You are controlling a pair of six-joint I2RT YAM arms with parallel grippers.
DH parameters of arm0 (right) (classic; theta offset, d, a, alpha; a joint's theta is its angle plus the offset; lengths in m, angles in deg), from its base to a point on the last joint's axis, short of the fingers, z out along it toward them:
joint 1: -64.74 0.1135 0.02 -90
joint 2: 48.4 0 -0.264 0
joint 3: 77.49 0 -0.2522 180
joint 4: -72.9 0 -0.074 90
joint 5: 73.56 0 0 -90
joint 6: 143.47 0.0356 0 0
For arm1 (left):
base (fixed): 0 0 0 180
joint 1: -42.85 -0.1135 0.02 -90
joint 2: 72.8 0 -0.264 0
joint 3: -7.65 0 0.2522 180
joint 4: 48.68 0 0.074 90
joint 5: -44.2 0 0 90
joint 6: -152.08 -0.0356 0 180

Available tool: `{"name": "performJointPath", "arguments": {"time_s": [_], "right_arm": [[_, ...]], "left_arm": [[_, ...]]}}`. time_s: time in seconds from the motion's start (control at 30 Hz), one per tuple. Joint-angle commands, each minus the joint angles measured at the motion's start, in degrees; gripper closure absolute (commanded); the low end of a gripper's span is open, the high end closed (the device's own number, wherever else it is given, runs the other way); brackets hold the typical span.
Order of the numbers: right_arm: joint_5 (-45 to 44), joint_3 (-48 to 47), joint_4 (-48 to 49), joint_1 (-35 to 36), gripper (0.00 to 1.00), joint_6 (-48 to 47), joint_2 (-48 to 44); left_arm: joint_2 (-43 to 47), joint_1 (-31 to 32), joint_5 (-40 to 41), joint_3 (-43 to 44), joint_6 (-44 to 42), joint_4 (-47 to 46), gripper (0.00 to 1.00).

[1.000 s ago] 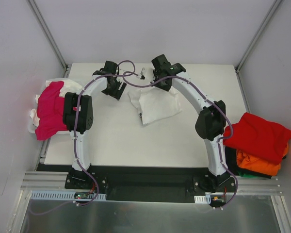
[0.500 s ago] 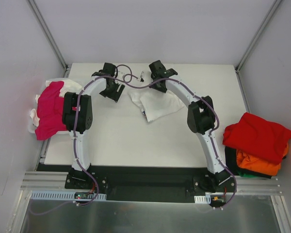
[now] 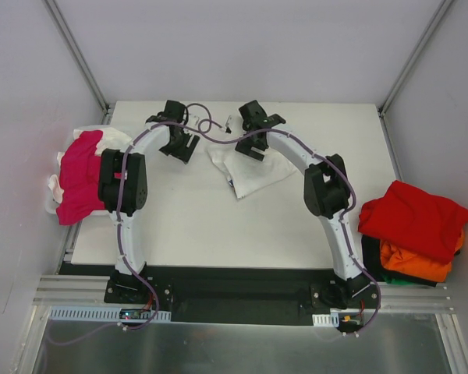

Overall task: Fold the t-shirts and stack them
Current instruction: Fold the long partially folded tshirt into a neat square

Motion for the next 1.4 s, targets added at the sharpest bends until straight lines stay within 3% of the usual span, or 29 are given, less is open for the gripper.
{"name": "performJointPath", "arguments": {"time_s": [0.0,0.37,0.93,1.2,1.37], "right_arm": [[0.1,3.7,0.6,2.9,0.04,1.0,-8.5],[1.6,8.4,2.9,4.9,0.04,1.3,-10.2],[8.1,6.6,7.0,5.1,0.04,-4.3,-0.5],[8.8,14.5,12.8,7.5,0.04,-7.6,-3.9],[4.1,17.7,15.3,10.4,0.04,-10.6,-7.2]], "left_arm": [[5.5,0.4,1.6,-0.3,-0.7,-2.0,0.26],[8.2,0.4,6.1,0.6,-2.1,-3.4,0.25],[13.1,-0.3,15.2,-3.9,-4.2,-12.4,0.25],[14.9,-0.6,16.9,-4.4,-4.8,-15.1,0.24],[14.9,-0.6,16.9,-4.6,-4.8,-15.1,0.24]]}}
